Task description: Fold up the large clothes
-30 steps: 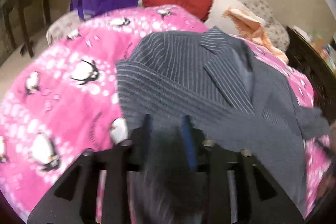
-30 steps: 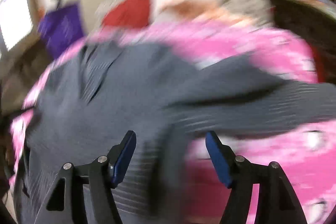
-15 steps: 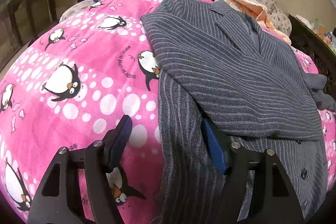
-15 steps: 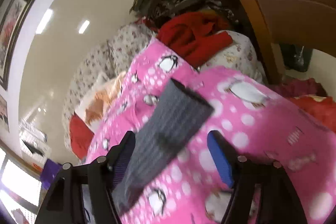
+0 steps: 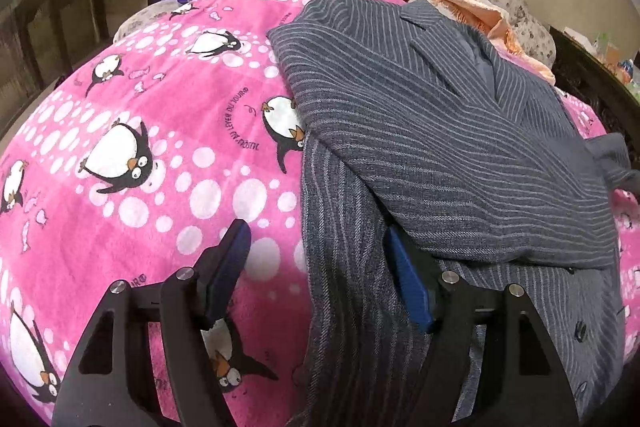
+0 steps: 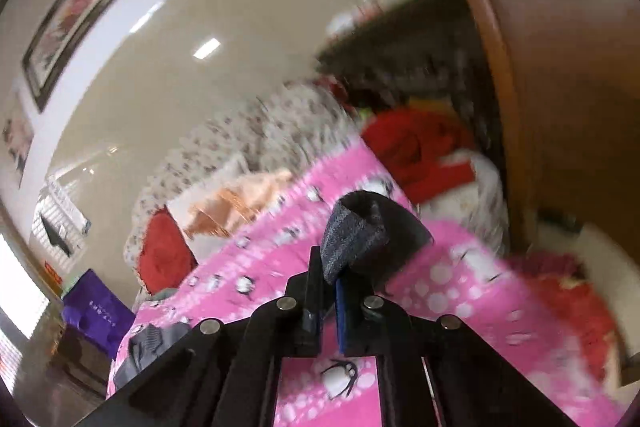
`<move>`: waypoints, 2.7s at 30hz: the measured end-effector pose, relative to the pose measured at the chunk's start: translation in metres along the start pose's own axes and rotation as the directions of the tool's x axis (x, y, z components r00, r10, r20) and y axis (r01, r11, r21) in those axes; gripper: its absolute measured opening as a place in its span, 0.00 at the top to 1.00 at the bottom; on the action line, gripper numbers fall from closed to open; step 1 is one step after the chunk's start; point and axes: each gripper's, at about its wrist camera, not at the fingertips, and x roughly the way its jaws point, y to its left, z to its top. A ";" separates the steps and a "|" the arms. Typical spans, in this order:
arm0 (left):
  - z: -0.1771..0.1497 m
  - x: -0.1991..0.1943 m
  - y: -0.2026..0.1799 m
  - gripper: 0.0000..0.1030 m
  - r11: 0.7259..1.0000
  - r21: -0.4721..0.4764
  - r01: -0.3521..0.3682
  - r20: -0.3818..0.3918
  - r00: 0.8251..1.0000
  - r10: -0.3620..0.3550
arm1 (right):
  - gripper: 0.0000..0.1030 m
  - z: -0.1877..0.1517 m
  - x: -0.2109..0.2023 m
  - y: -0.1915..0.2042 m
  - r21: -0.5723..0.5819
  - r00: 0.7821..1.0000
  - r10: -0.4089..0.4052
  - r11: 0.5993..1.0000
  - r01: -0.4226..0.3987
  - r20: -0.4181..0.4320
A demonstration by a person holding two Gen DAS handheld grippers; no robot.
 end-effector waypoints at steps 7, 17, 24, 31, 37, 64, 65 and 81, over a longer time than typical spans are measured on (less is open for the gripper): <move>0.003 -0.003 0.002 0.31 1.000 -0.005 0.002 -0.012 1.000 -0.002 | 0.96 -0.030 -0.025 0.094 -0.106 0.994 0.088 0.990 -0.094 -0.062; 0.018 -0.037 0.042 0.30 0.994 -0.050 -0.095 0.049 0.994 0.097 | 0.96 -0.212 0.089 0.335 -0.208 0.844 0.357 0.862 -0.463 -0.400; 0.035 -0.069 0.074 0.30 0.990 -0.099 -0.098 0.133 0.985 0.111 | 0.96 -0.358 0.117 0.437 -0.215 0.647 0.438 0.699 -0.682 -0.624; 0.034 -0.074 0.123 0.30 0.919 -0.144 -0.367 -0.005 0.929 0.370 | 0.95 -0.447 0.126 0.454 -0.264 0.593 0.310 0.679 -0.685 -0.743; 0.013 -0.079 0.136 0.30 0.920 -0.198 -0.337 -0.021 0.940 0.340 | 0.61 -0.440 0.116 0.436 -0.289 0.592 0.239 0.697 -0.656 -0.770; 0.064 0.016 -0.026 0.48 1.000 -0.014 -0.017 0.022 1.000 0.017 | 0.74 -0.259 0.090 0.246 -0.396 0.929 -0.004 0.905 -0.155 -0.371; 0.063 0.017 -0.027 0.48 1.000 -0.005 -0.020 0.023 1.000 0.020 | 0.74 -0.258 0.093 0.265 -0.395 0.929 0.039 0.898 -0.194 -0.368; 0.047 0.047 -0.018 0.36 1.000 -0.026 -0.001 -0.010 1.000 0.001 | 0.87 -0.264 0.186 0.300 -0.421 0.917 0.053 0.877 -0.232 -0.395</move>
